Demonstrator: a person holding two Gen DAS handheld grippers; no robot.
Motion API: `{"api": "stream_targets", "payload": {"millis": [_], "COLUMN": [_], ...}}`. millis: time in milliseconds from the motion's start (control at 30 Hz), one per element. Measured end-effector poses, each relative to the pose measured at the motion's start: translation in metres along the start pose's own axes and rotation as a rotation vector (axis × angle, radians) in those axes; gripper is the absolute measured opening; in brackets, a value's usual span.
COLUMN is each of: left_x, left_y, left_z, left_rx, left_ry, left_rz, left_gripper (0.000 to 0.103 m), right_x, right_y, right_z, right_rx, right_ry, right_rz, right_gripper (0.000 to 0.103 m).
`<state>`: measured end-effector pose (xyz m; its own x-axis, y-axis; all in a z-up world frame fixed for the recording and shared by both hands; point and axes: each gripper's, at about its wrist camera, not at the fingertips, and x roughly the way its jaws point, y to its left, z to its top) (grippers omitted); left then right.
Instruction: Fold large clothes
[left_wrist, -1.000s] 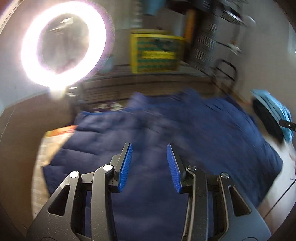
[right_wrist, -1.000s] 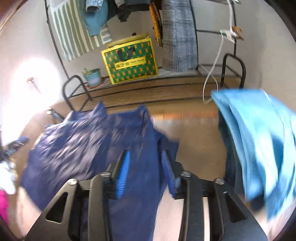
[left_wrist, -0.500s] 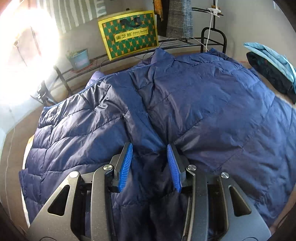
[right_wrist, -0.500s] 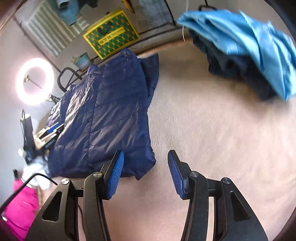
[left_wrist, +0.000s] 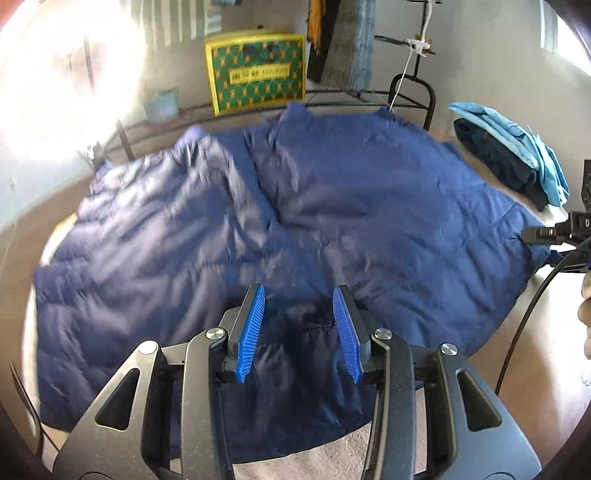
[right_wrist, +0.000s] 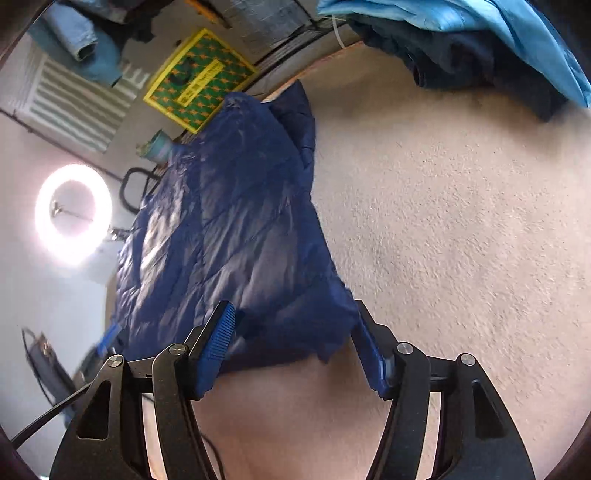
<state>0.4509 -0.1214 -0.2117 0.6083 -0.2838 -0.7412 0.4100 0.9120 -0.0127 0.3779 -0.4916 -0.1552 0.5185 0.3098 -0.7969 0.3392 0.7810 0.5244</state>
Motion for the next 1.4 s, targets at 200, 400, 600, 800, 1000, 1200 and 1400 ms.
{"api": "stream_targets", "payload": {"millis": [200,400,600,800,1000,1200,1400], "left_x": [0.013,-0.032,-0.102,-0.166,-0.198,-0.206,-0.214], "left_y": [0.003,0.035,0.094,0.168,0.224,0.260,0.280], "left_z": [-0.012,-0.008,-0.019,-0.049,-0.079,-0.105,-0.126], "left_rx": [-0.010,-0.134,-0.280,-0.463,-0.596,-0.694,-0.762], "left_ry": [-0.012,-0.022,-0.099,-0.216,-0.291,-0.320,-0.353], "left_rz": [-0.004,-0.088,-0.092,-0.028,0.039,0.071,0.090], "left_gripper": [0.040,0.040,0.040,0.040,0.040,0.040,0.040], "right_x": [0.001,-0.049,-0.067,-0.065,-0.052,-0.019,0.040], "right_y": [0.031,0.109,0.177,0.230,0.281,0.338,0.385], "right_z": [0.001,-0.011,-0.033,-0.052,-0.075,-0.109,-0.151], "right_rx": [-0.128,-0.489,-0.721,-0.845,-0.945,-1.021,-1.084], "right_ry": [-0.057,-0.235,-0.338,-0.398,-0.413,-0.370,-0.273], "right_rz": [-0.066,-0.159,-0.212,-0.217,-0.165,-0.059,0.039], "right_gripper": [0.015,0.007,0.007,0.007,0.007,0.006,0.006]}}
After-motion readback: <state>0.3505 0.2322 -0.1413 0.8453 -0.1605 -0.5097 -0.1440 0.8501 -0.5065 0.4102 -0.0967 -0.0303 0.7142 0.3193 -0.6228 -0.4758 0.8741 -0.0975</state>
